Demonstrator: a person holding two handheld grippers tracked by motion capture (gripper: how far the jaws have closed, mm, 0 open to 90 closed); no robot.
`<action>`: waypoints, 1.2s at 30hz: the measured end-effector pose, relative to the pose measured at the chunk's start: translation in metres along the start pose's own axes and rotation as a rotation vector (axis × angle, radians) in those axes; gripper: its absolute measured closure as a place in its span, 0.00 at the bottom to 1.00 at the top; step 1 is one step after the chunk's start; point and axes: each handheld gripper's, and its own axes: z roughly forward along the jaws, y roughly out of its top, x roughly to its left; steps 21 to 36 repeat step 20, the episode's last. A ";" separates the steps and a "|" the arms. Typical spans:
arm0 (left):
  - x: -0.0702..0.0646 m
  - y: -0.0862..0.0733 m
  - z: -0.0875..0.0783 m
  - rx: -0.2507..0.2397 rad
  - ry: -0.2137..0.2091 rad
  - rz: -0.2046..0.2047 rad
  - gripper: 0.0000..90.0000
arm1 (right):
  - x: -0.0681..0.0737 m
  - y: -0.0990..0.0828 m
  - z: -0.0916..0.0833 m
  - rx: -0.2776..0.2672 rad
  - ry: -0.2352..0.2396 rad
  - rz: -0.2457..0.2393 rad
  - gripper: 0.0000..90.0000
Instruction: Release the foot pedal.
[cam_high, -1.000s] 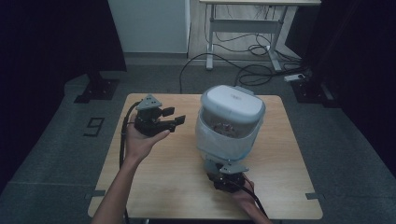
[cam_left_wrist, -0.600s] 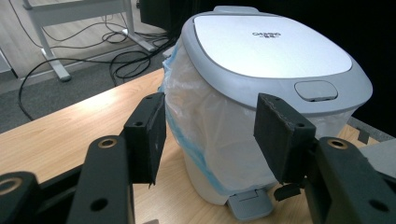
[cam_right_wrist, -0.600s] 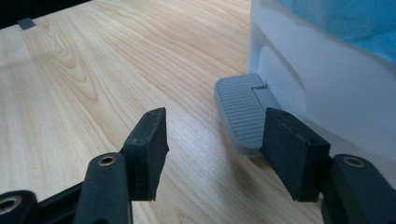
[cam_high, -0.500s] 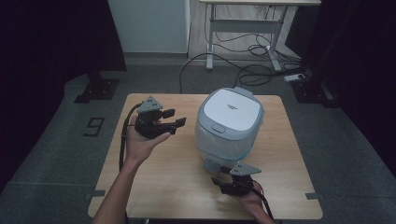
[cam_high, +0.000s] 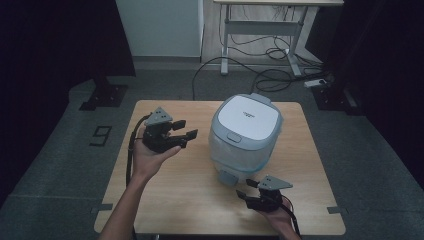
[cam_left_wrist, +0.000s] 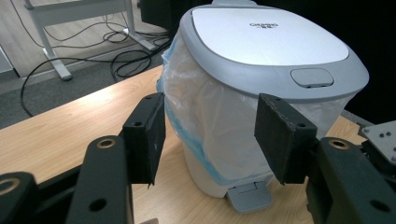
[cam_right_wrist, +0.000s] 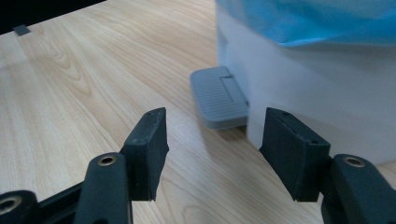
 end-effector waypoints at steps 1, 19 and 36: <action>0.000 -0.001 0.000 0.002 0.003 0.001 0.49 | -0.002 0.000 -0.002 -0.001 -0.004 0.005 0.45; 0.006 -0.024 -0.002 0.012 0.014 -0.019 0.47 | -0.014 -0.002 -0.007 -0.016 -0.029 0.025 0.44; 0.007 -0.025 -0.002 0.012 0.013 -0.020 0.47 | -0.014 -0.002 -0.007 -0.016 -0.029 0.024 0.44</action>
